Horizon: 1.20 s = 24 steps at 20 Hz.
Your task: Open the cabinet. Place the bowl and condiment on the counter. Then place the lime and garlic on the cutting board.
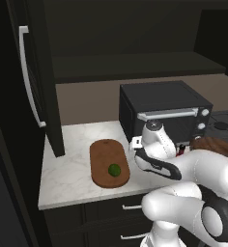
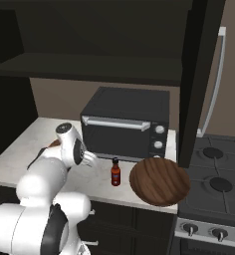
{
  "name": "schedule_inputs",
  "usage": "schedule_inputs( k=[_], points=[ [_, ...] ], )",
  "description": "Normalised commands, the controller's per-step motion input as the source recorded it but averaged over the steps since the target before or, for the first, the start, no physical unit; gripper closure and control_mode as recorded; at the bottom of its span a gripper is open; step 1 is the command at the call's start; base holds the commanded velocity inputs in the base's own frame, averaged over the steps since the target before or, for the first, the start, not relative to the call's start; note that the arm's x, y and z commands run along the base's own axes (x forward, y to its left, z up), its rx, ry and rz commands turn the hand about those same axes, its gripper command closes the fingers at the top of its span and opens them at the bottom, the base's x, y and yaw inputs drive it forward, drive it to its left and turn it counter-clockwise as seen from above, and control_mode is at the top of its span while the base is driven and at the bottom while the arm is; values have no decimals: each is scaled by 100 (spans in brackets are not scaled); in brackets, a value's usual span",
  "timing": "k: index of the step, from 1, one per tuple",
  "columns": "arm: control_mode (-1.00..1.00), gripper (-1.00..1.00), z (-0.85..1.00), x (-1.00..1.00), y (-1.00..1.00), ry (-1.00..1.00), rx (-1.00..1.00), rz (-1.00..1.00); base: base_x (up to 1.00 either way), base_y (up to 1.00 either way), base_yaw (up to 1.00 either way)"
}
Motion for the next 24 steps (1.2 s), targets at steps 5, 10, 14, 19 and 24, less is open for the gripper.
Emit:
schedule_inputs(
  k=[5,10,14,19,24],
  points=[
    [-100,100,13,-9,22,0,0,3,0,0,0],
    [-100,100,8,0,25,0,0,4,0,0,0],
    [-100,100,5,0,28,0,0,5,0,0,0],
    [-100,100,3,0,31,0,0,6,0,0,0],
    [-100,100,9,3,27,0,0,4,0,0,0]
  ],
)
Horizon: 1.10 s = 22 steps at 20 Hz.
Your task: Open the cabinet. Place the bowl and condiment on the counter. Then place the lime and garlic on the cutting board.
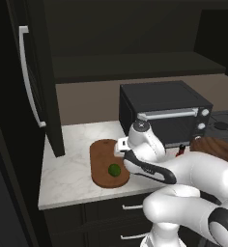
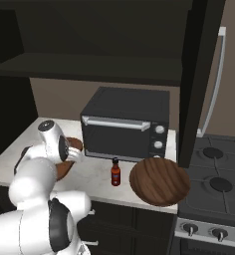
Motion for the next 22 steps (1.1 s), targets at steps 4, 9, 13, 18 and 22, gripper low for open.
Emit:
schedule_inputs(
  k=[4,9,13,18,22],
  points=[
    [-100,100,8,8,24,0,0,3,0,0,0],
    [-100,100,2,12,23,0,0,3,0,0,0],
    [-100,100,0,18,23,0,0,2,0,0,0],
    [-100,100,-3,24,17,0,0,0,0,0,0],
    [-100,100,-18,26,13,0,-4,0,0,0,0]
  ],
)
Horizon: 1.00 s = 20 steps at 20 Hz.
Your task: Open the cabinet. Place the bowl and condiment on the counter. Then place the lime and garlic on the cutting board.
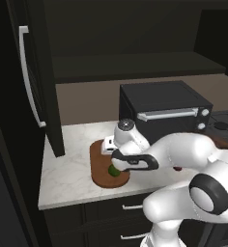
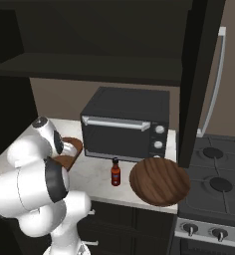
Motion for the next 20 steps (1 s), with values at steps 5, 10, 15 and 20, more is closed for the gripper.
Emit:
schedule_inputs(
  k=[5,10,15,20],
  points=[
    [-100,100,-15,25,16,0,-4,0,0,0,0],
    [-100,100,-13,25,14,1,-4,0,0,0,0],
    [-100,100,-17,23,4,4,-1,0,0,0,0],
    [-100,100,-17,12,0,4,0,1,0,0,0]
  ],
)
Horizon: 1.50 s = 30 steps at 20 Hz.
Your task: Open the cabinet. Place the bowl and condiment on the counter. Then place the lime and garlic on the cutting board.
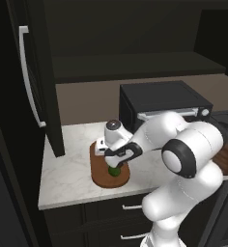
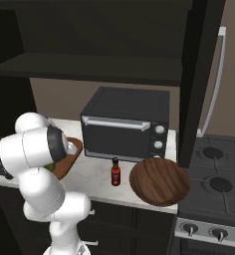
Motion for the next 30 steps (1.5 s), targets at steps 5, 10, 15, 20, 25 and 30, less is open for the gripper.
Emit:
schedule_inputs(
  k=[5,10,15,20,25,30],
  points=[
    [-100,-100,-11,10,2,2,0,0,0,0,0],
    [-100,-100,0,1,3,0,0,0,0,0,0],
    [-100,-100,0,0,2,0,0,0,0,0,0],
    [-100,-100,2,0,0,0,0,0,0,0,0],
    [-100,-100,26,-3,0,0,0,0,0,0,0],
    [-100,-100,39,-5,0,0,0,0,0,0,0]
  ],
)
